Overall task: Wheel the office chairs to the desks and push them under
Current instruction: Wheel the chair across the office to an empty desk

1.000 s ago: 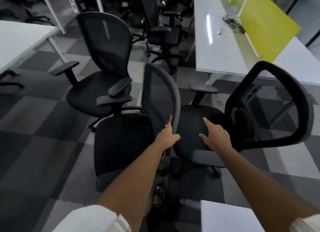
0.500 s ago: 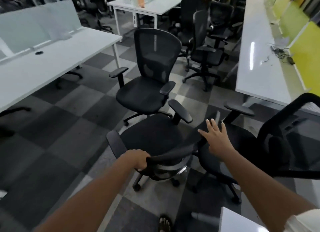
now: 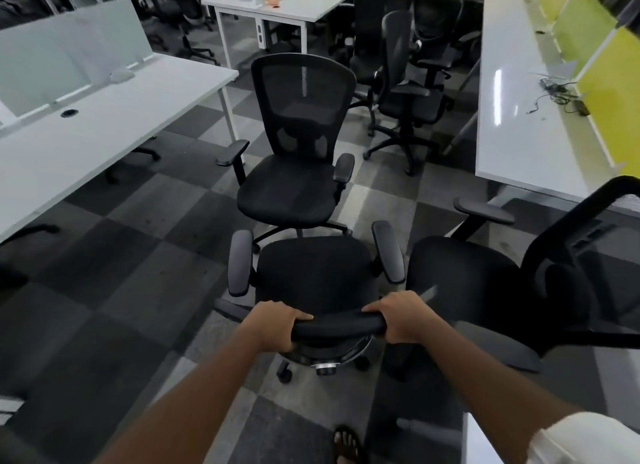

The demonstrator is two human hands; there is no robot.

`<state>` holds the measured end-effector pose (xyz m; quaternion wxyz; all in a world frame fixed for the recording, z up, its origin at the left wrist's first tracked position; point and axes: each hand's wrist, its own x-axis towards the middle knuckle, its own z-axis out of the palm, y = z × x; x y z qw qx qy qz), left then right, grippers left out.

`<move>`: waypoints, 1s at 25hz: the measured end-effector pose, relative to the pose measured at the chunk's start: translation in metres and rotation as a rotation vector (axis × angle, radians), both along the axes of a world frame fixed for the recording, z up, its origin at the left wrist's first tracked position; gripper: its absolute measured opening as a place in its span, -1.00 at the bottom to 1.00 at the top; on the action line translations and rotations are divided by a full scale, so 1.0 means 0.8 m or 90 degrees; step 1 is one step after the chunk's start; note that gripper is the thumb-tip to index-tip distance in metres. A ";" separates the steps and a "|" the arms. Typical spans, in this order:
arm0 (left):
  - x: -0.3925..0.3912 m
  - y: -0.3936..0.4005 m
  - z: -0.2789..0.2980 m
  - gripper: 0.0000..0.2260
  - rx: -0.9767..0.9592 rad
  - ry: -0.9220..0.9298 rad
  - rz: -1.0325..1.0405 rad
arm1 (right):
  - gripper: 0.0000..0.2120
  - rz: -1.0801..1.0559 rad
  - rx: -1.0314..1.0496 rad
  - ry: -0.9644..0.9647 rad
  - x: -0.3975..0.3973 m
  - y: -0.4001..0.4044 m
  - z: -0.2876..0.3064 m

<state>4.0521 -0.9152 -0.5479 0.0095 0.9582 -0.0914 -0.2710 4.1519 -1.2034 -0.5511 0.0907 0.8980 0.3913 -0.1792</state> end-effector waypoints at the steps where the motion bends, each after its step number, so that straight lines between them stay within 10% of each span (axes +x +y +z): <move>1: -0.005 0.010 -0.001 -0.40 0.008 -0.034 -0.013 | -0.39 -0.019 0.015 0.011 -0.011 0.009 -0.001; 25: -0.130 0.302 -0.018 -0.48 -0.029 -0.121 -0.371 | -0.82 -0.495 -0.015 -0.025 -0.367 0.334 -0.004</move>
